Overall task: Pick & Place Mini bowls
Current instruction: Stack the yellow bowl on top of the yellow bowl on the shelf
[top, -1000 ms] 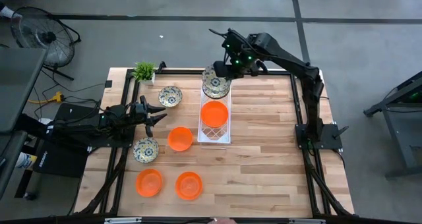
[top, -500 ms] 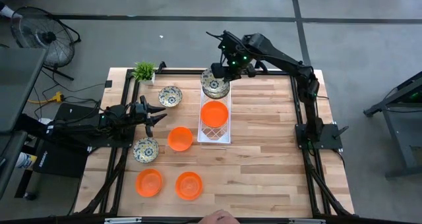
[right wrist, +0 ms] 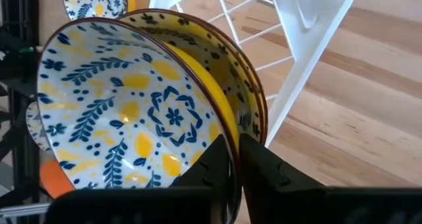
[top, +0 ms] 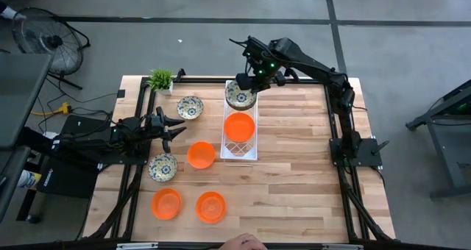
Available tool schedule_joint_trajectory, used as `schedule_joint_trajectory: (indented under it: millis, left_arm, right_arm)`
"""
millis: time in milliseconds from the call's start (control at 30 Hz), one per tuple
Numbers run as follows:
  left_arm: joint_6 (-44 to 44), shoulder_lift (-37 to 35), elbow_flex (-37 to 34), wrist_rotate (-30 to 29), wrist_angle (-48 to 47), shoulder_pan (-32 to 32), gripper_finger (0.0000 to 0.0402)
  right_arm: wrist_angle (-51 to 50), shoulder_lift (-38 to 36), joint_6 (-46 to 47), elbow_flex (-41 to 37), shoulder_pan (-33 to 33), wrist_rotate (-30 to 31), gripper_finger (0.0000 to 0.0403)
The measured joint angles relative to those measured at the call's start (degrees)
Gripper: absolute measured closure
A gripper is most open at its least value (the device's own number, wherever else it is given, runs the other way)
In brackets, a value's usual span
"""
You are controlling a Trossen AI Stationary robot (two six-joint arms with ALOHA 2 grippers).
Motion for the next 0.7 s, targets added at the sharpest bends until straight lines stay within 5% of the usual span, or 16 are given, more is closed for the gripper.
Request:
schedule_joint_trajectory:
  millis: [267, 700]
  left_arm:
    - [0.0, 0.0, 0.0, 0.0, 0.0, 0.0, 0.0273]
    - [0.0, 0.0, 0.0, 0.0, 0.0, 0.0, 0.0273]
  right_arm:
    - [0.0, 0.0, -0.7, 0.0, 0.0, 1.8, 0.037]
    - [1.4, -0.2, -1.6, 0.0, 0.0, 2.0, 0.0288]
